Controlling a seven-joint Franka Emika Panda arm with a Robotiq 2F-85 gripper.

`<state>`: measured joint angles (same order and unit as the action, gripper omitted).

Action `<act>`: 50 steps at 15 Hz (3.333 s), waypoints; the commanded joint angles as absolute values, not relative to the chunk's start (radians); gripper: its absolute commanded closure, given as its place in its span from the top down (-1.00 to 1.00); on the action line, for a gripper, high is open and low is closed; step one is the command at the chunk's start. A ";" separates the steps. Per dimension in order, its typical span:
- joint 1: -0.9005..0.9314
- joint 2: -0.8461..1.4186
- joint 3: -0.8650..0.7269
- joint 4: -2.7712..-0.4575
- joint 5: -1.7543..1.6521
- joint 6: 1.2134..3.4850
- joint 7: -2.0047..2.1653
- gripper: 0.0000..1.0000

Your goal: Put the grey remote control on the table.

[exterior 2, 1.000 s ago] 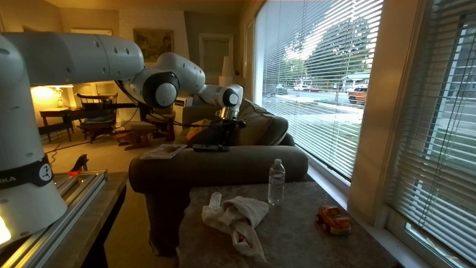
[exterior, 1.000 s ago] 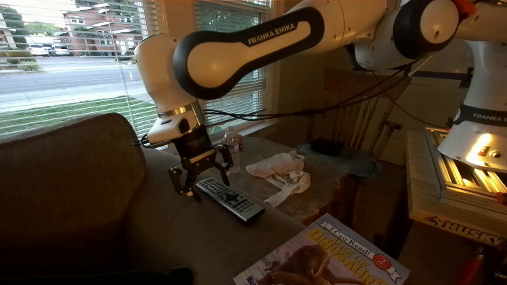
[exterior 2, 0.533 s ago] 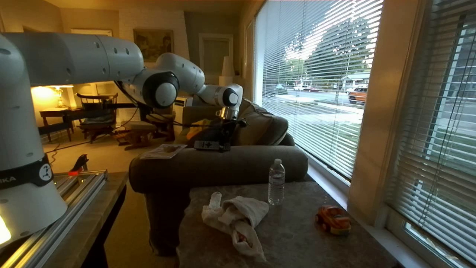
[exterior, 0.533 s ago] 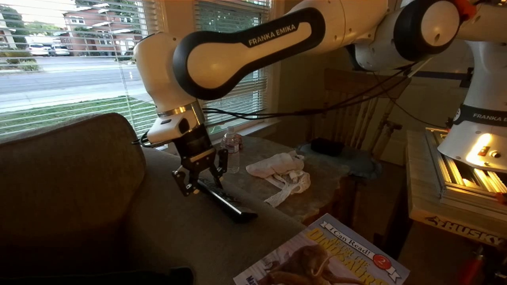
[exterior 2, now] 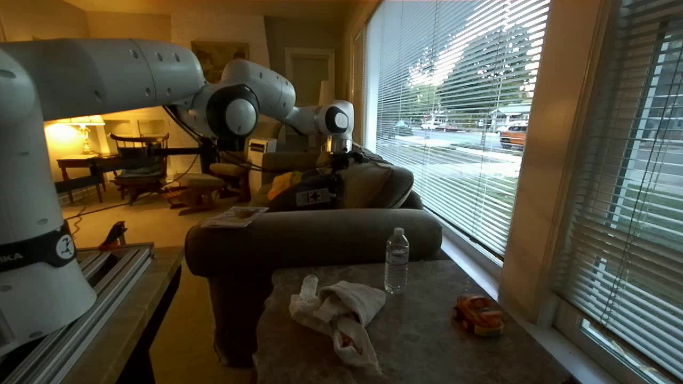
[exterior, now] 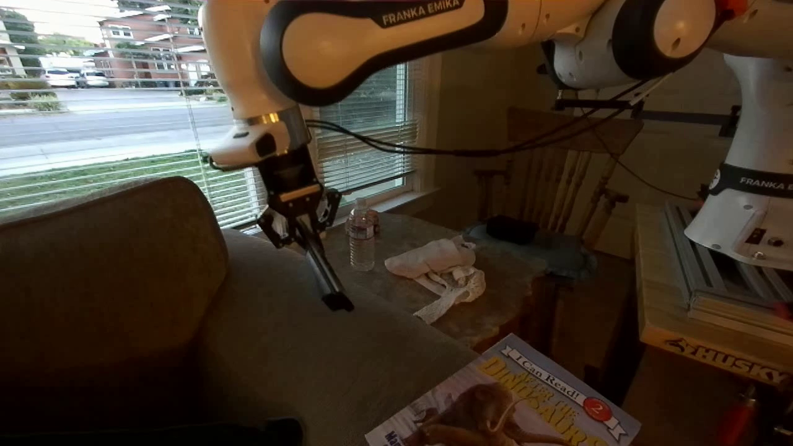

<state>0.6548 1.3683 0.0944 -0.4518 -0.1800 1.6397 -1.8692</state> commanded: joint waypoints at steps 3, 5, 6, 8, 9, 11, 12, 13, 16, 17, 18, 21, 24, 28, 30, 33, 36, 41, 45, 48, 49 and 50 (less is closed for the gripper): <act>0.646 1.272 0.047 -0.464 -0.172 1.625 -1.614 -0.92; 0.632 1.261 0.051 -0.460 -0.165 1.650 -1.523 -0.92; 0.626 1.256 0.053 -0.460 -0.163 1.661 -1.477 -0.92; 0.613 1.249 0.054 -0.460 -0.162 1.681 -1.384 -0.92; 0.609 1.248 0.052 -0.461 -0.164 1.692 -1.336 -0.92; 0.604 1.253 0.049 -0.458 -0.169 1.730 -1.239 -0.92; 0.603 1.255 0.043 -0.458 -0.175 1.748 -1.187 -0.92; 0.604 1.257 0.037 -0.456 -0.182 1.774 -1.140 -0.92; 0.596 1.252 0.047 -0.473 -0.185 1.776 -1.164 -0.69; 0.596 1.268 0.047 -0.447 -0.186 1.763 -1.166 -0.69; 0.596 1.282 0.048 -0.425 -0.186 1.752 -1.168 -0.69; 0.596 1.297 0.048 -0.400 -0.186 1.740 -1.170 -0.69; 0.595 1.265 0.037 -0.434 -0.186 1.766 -1.107 -0.92; 0.597 1.223 0.056 -0.462 -0.152 1.779 -0.877 -0.92; 0.613 1.210 0.063 -0.463 -0.149 1.779 -0.754 -0.92; 0.643 1.200 0.074 -0.474 -0.145 1.768 -0.566 -0.92; 0.670 1.204 0.071 -0.474 -0.152 1.781 -0.396 -0.92; 0.717 1.214 0.042 -0.455 -0.169 1.784 -0.164 -0.92; 0.715 1.217 0.045 -0.461 -0.163 1.786 -0.182 -0.69; 0.715 1.218 0.041 -0.460 -0.164 1.787 -0.179 -0.69; 0.714 1.218 0.041 -0.460 -0.164 1.787 -0.179 -0.69; 0.714 1.218 0.041 -0.460 -0.164 1.787 -0.179 -0.69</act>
<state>0.7136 1.2225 0.0440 -0.4532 -0.1673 1.7849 -0.1785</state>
